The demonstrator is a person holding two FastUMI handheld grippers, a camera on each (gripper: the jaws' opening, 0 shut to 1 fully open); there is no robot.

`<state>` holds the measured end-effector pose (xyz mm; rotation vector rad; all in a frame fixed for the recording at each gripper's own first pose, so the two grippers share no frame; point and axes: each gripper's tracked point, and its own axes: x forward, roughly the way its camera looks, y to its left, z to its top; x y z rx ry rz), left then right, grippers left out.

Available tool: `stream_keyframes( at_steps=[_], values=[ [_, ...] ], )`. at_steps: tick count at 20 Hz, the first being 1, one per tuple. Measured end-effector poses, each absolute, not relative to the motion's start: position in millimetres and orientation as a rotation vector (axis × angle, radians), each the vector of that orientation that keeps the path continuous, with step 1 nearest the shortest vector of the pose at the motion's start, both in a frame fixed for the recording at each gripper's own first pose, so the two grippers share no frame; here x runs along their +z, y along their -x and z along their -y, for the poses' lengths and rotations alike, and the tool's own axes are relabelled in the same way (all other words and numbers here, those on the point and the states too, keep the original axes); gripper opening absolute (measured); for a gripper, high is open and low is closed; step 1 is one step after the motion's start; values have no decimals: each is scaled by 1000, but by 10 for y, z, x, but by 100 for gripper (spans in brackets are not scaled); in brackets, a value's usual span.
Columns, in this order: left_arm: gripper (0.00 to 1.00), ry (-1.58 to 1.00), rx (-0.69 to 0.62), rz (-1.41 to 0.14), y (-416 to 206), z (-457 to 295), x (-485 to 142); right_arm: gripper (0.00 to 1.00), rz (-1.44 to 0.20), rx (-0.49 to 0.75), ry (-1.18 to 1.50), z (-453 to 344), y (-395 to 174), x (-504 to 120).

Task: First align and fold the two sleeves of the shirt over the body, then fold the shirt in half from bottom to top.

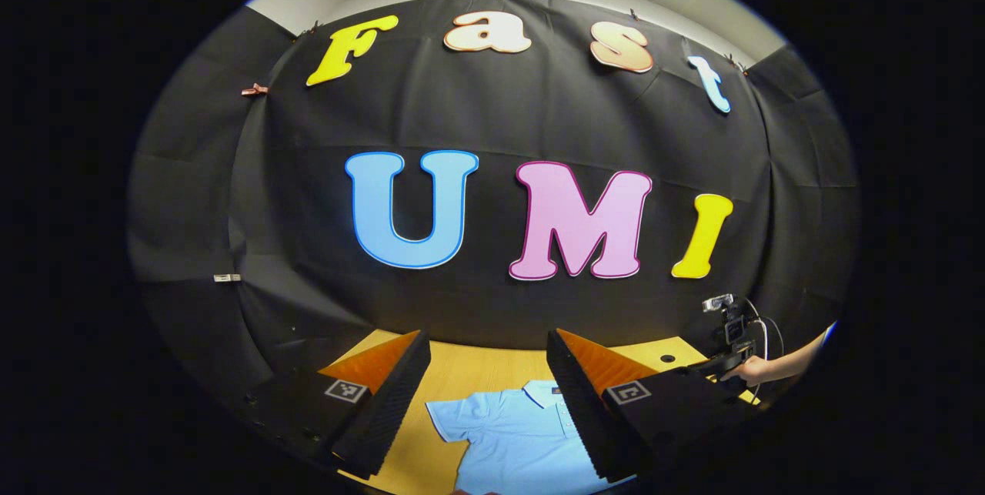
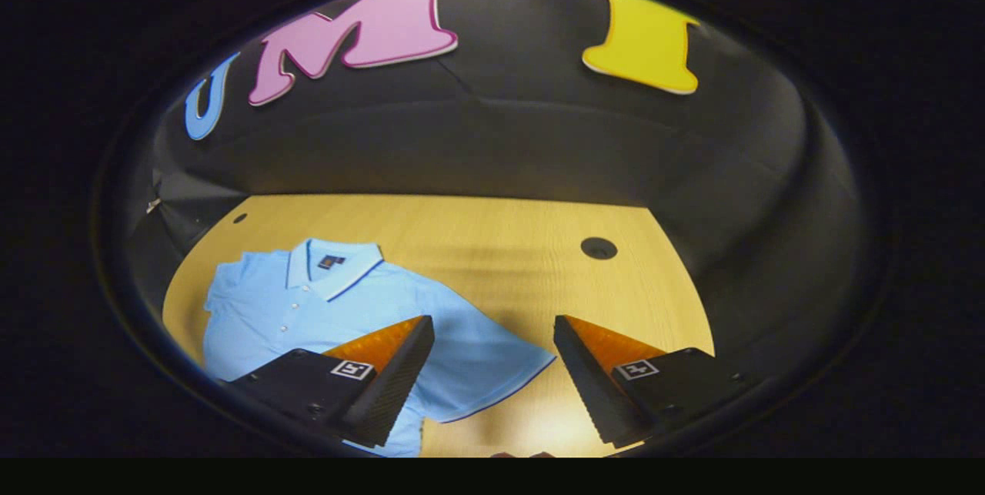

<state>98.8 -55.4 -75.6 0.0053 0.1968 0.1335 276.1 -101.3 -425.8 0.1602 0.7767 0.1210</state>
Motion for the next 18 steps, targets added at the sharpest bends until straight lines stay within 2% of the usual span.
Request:
stream_keyframes(
  at_steps=[8, 11, 12, 13, 15, 16, 18],
  values=[
    [96, -31, 103, -241, -1095, 908, -863, 98, -939, 120, -179, 1061, -2593, -5025],
    [97, -32, 105, -248, -1072, 943, -907, 94, -918, 138, -167, 1011, -2650, -5031],
    [97, -28, 104, -252, -1066, 954, -917, 89, -907, 153, -160, 979, -2650, -5023],
    [97, -27, 107, -253, -1070, 945, -928, 77, -900, 174, -157, 936, -2665, -5024],
    [97, -29, 115, -246, -1050, 935, -898, 24, -890, 176, -157, 855, -2676, -4990],
    [97, -32, 116, -238, -1038, 931, -860, 10, -887, 174, -153, 833, -2693, -4987],
    [97, -51, 123, -227, -973, 875, -820, 9, -879, 193, -161, 754, -2693, -4919]
  ],
)
